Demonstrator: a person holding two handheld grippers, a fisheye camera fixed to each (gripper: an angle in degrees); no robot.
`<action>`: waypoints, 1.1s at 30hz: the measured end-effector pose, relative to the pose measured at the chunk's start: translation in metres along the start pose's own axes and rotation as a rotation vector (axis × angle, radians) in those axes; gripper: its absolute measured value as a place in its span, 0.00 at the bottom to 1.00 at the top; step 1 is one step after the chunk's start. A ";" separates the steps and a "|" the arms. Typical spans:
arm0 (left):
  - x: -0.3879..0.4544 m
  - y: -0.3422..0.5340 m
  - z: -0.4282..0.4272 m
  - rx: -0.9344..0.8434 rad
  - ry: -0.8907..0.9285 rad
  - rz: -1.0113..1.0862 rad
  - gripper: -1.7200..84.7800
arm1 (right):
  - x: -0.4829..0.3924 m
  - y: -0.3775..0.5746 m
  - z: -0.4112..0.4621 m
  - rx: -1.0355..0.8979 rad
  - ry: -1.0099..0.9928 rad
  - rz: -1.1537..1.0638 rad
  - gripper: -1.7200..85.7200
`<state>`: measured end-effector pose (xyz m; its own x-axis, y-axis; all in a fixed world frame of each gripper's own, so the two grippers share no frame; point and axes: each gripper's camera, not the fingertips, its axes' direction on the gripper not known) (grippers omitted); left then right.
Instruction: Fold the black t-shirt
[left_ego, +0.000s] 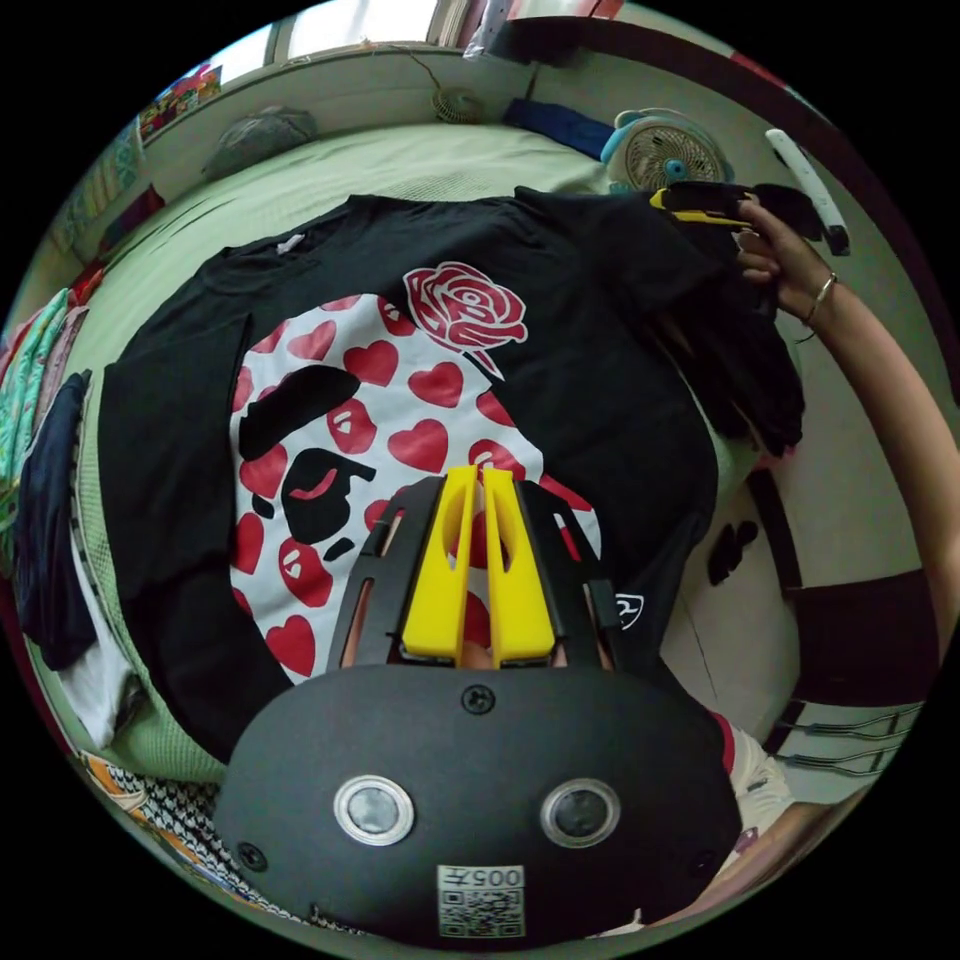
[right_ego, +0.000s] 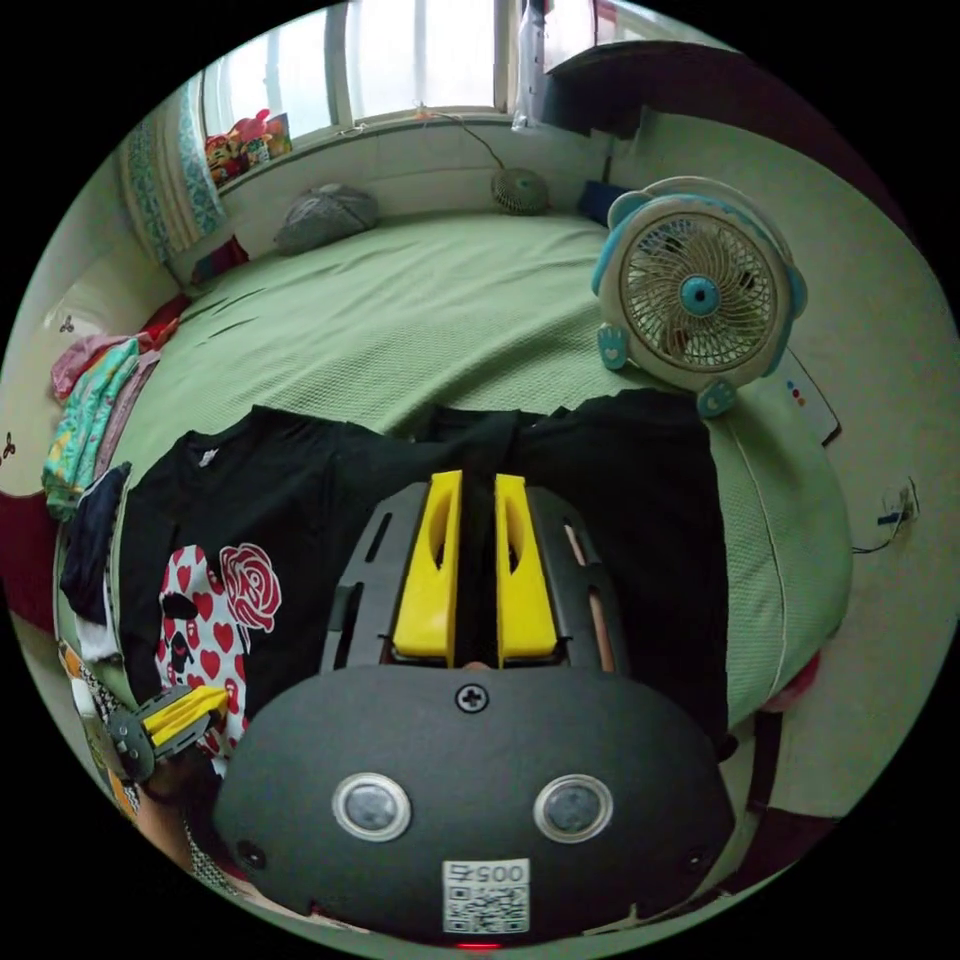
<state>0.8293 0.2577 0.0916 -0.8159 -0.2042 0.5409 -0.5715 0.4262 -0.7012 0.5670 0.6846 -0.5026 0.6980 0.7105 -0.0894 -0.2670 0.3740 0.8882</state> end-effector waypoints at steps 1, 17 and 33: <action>-0.003 0.002 -0.002 -0.001 0.003 -0.014 0.04 | 0.000 0.002 -0.008 0.035 -0.019 0.002 0.03; -0.070 0.061 -0.068 0.066 -0.112 -0.161 0.03 | -0.123 0.043 -0.051 0.011 -0.195 -0.293 0.07; -0.180 0.147 -0.097 0.058 -0.166 -0.425 0.09 | -0.050 0.211 -0.019 -0.087 -0.062 -0.164 0.12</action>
<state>0.9003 0.4425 -0.0637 -0.5084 -0.4909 0.7075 -0.8585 0.2250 -0.4608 0.4630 0.7394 -0.3196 0.7756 0.5989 -0.1994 -0.2010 0.5338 0.8214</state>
